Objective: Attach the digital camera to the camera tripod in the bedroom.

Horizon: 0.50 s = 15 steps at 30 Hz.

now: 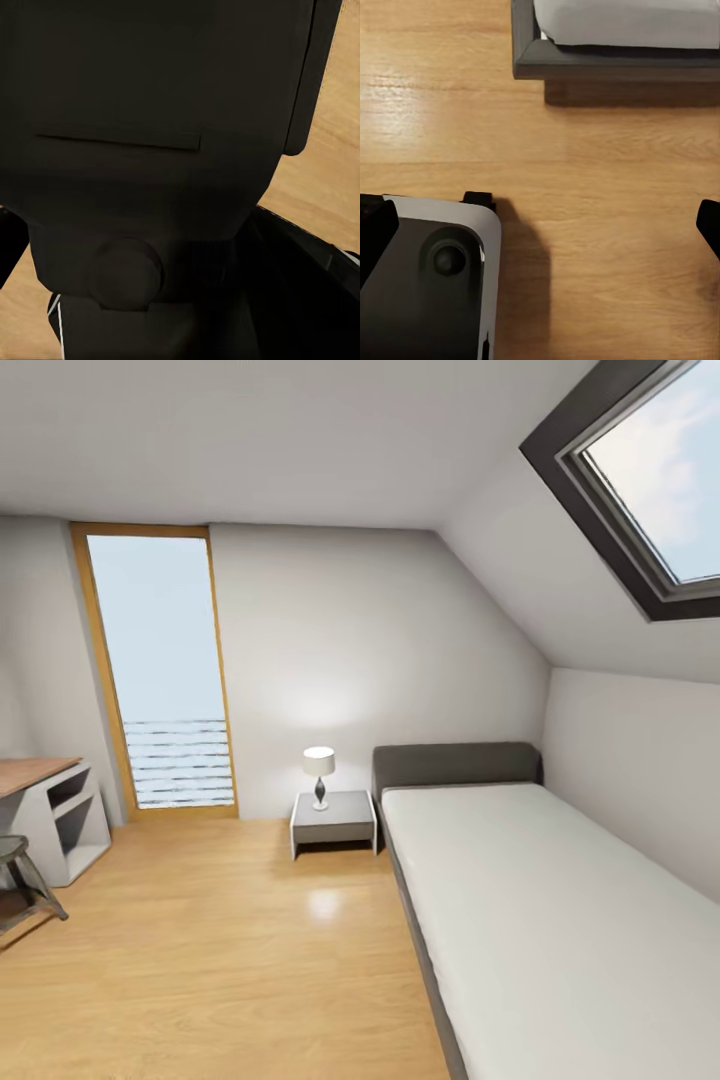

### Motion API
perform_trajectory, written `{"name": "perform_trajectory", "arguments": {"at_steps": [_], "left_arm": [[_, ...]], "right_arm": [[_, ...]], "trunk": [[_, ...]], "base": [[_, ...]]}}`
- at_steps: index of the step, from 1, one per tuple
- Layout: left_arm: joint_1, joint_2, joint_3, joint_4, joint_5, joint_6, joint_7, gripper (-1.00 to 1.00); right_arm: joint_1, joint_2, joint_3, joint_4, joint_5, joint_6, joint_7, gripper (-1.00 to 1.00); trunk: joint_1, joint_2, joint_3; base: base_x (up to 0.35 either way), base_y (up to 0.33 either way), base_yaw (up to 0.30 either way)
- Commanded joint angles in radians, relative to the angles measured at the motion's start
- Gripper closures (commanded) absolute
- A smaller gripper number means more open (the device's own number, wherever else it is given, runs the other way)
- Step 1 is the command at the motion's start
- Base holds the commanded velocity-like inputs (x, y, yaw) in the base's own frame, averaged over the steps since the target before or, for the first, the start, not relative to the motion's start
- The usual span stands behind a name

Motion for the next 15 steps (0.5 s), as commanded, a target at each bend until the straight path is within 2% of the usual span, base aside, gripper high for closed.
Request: {"name": "perform_trajectory", "arguments": {"at_steps": [1, 15], "left_arm": [[0.000, 0.000, -0.009, 0.001, 0.006, -0.002, 0.000, 1.00], [0.000, -0.002, -0.006, 0.001, 0.006, -0.002, 0.000, 1.00]], "right_arm": [[-0.001, -0.001, -0.008, 0.003, 0.004, -0.005, 0.002, -1.00], [-0.001, -0.001, -0.007, 0.003, 0.003, -0.005, 0.001, -1.00]], "trunk": [[0.000, -0.001, 0.000], [0.000, -0.001, 0.000]], "base": [[0.000, 0.000, 0.269], [0.000, 0.000, 0.269]]}}
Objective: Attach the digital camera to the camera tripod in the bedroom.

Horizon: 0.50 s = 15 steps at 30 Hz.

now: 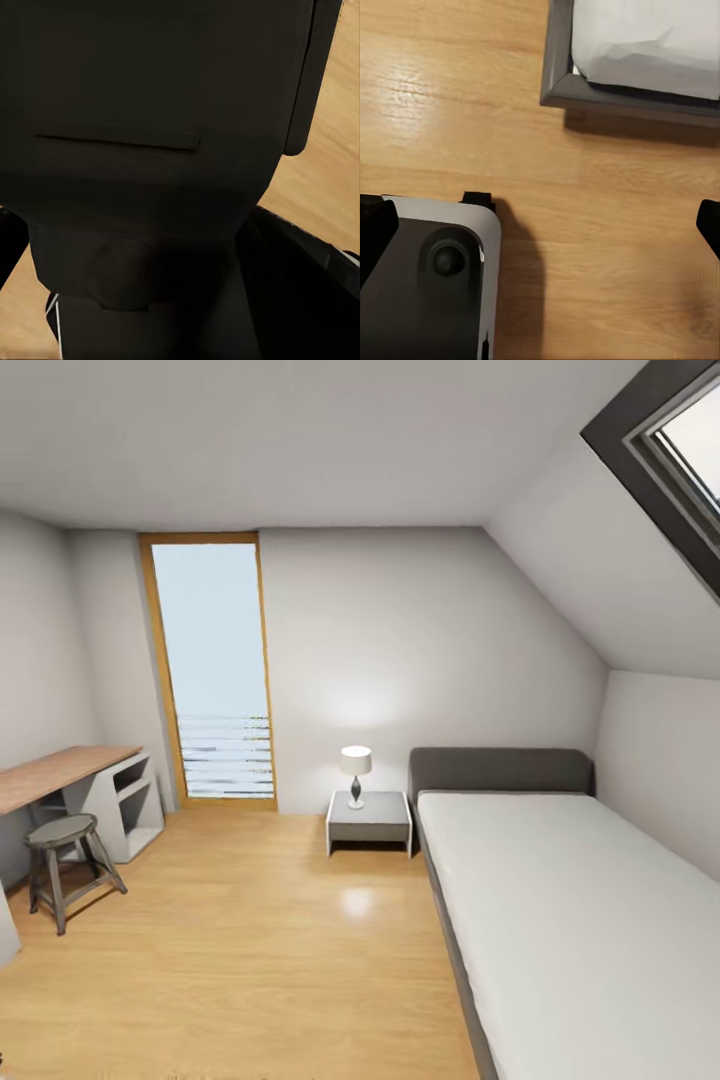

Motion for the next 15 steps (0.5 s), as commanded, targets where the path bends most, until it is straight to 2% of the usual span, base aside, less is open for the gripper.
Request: {"name": "perform_trajectory", "arguments": {"at_steps": [1, 15], "left_arm": [[0.000, -0.001, -0.008, 0.001, 0.006, -0.002, 0.000, 1.00], [0.000, -0.008, -0.006, 0.008, 0.019, 0.008, -0.002, 1.00]], "right_arm": [[-0.001, -0.001, -0.008, 0.003, 0.004, -0.005, 0.001, -1.00], [0.000, 0.002, -0.007, 0.003, 0.007, -0.005, -0.010, -1.00]], "trunk": [[0.000, -0.001, 0.000], [0.000, -0.001, 0.000]], "base": [[0.000, 0.000, 0.269], [0.000, 0.000, 0.269]]}}
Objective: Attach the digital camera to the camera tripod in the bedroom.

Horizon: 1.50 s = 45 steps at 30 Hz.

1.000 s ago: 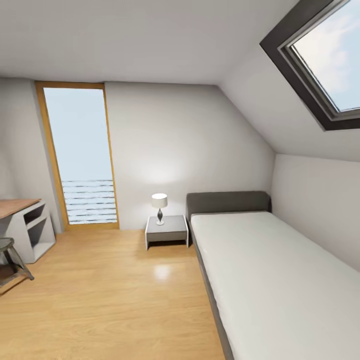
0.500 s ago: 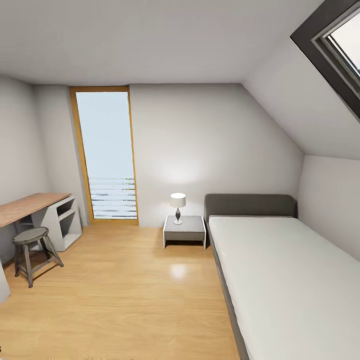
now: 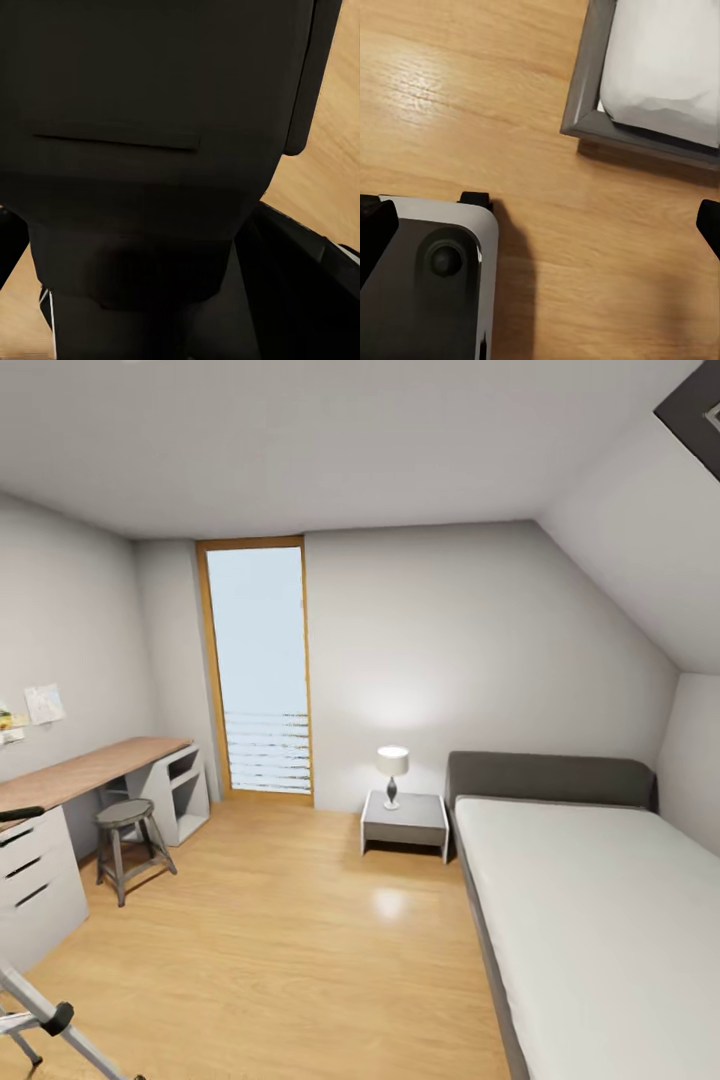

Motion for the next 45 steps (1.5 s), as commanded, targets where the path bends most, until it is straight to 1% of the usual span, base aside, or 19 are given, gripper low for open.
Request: {"name": "perform_trajectory", "arguments": {"at_steps": [1, 12, 45], "left_arm": [[0.000, 0.000, -0.009, 0.001, 0.006, -0.002, 0.000, 1.00], [0.000, -0.002, -0.009, 0.002, 0.008, -0.002, 0.003, 1.00], [0.000, -0.004, -0.009, 0.002, 0.008, -0.001, 0.002, 1.00]], "right_arm": [[-0.001, -0.001, -0.008, 0.003, 0.004, -0.005, 0.002, -1.00], [-0.001, 0.003, -0.008, 0.003, 0.004, -0.006, 0.001, -1.00], [-0.001, -0.001, -0.008, 0.003, 0.004, -0.005, 0.002, -1.00]], "trunk": [[0.000, -0.001, 0.000], [0.000, -0.001, 0.000], [0.000, -0.001, 0.000]], "base": [[0.000, 0.000, 0.269], [0.000, 0.000, 0.269], [0.000, 0.000, 0.269]]}}
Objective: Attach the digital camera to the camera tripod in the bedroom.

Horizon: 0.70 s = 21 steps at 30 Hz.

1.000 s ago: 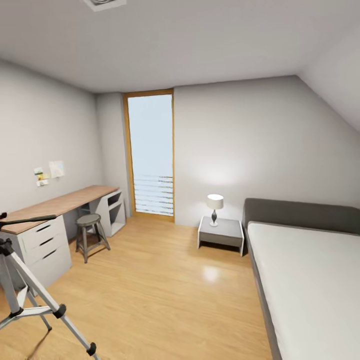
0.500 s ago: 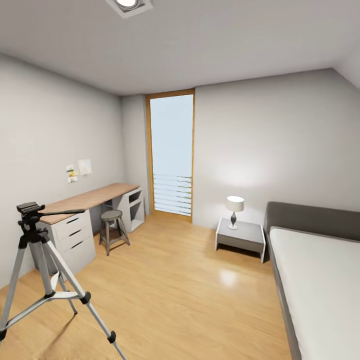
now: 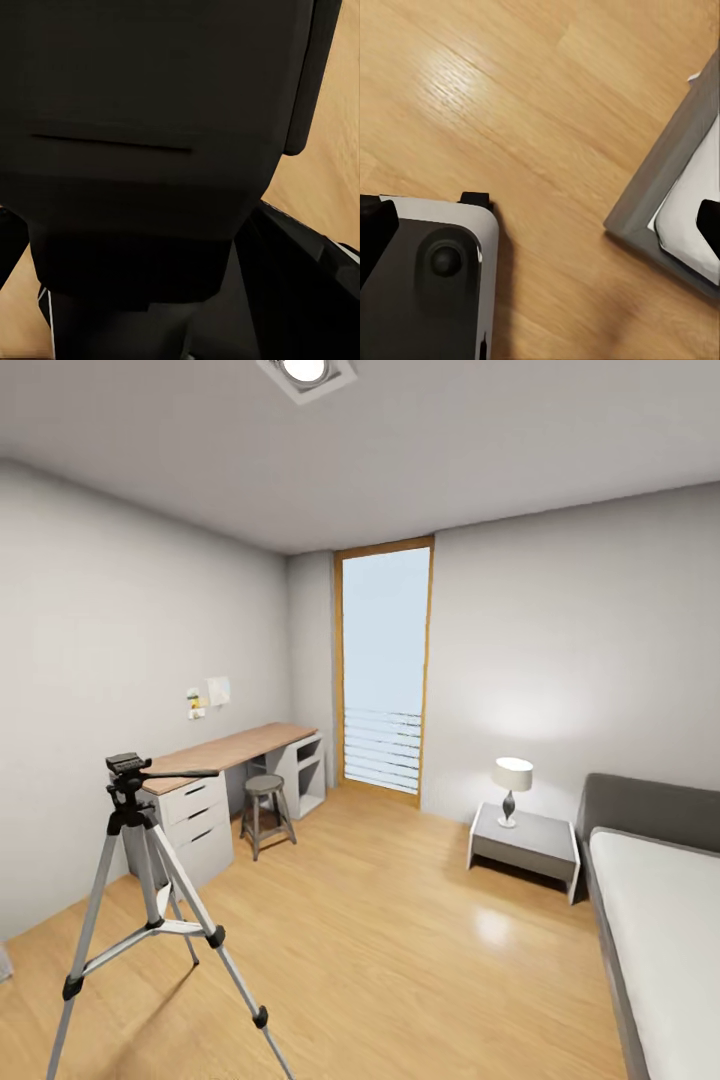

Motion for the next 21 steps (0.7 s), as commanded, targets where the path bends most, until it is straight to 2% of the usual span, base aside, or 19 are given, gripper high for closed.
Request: {"name": "perform_trajectory", "arguments": {"at_steps": [1, 21], "left_arm": [[-0.001, 0.000, -0.008, 0.001, 0.006, -0.003, 0.000, 1.00], [-0.001, 0.000, -0.008, 0.001, 0.005, -0.003, 0.000, 1.00]], "right_arm": [[-0.001, -0.001, -0.008, 0.003, 0.004, -0.005, 0.002, -1.00], [-0.001, -0.001, -0.008, 0.003, 0.004, -0.005, 0.001, -1.00]], "trunk": [[0.000, -0.001, 0.000], [0.000, -0.001, 0.000]], "base": [[0.000, 0.000, 0.269], [0.000, 0.000, 0.269]]}}
